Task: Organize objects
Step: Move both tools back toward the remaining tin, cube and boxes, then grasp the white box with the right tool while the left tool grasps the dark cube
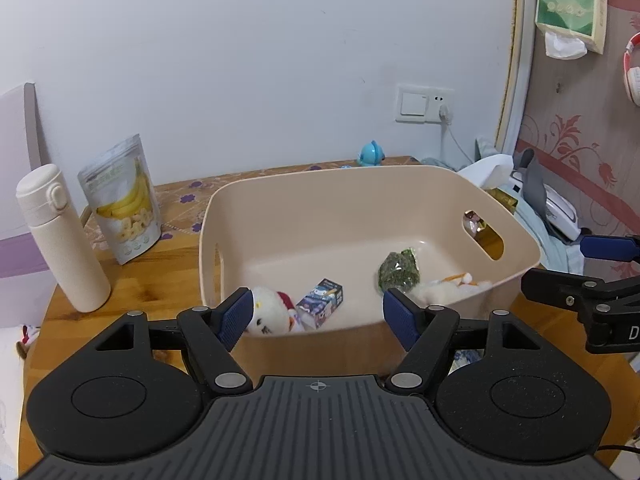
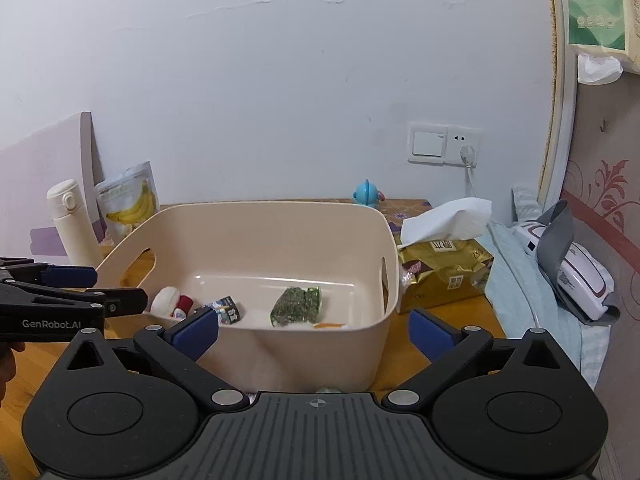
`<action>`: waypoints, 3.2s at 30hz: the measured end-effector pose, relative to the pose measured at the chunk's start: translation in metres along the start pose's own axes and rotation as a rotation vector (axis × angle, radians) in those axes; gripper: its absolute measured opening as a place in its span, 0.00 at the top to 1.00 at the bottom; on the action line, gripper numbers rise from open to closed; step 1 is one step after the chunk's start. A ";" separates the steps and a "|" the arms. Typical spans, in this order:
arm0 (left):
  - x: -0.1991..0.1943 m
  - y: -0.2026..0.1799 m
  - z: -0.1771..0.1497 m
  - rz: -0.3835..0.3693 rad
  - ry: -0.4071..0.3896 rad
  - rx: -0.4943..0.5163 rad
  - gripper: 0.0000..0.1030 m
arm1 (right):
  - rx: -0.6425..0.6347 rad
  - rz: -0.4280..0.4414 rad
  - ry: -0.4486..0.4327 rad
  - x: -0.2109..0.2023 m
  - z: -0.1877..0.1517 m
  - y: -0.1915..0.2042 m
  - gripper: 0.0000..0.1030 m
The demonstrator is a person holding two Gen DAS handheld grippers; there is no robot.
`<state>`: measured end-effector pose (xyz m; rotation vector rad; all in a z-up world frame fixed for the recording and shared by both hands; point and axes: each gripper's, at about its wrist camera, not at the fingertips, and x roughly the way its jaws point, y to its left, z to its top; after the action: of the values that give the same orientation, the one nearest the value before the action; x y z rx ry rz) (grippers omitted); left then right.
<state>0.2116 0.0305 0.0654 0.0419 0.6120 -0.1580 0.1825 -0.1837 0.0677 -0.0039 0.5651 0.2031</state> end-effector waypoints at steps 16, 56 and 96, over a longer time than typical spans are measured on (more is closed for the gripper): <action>-0.023 -0.001 -0.039 -0.005 0.038 -0.015 0.27 | -0.008 -0.006 0.085 -0.012 -0.039 0.006 0.00; -0.004 -0.020 -0.119 -0.039 0.196 -0.039 0.26 | -0.059 0.028 0.286 0.007 -0.112 0.005 0.00; 0.025 -0.024 -0.122 0.017 0.128 -0.003 0.68 | -0.081 0.032 0.194 0.039 -0.115 0.031 0.38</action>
<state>0.1584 0.0141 -0.0485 0.0547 0.7396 -0.1388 0.1476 -0.1529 -0.0482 -0.0939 0.7502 0.2583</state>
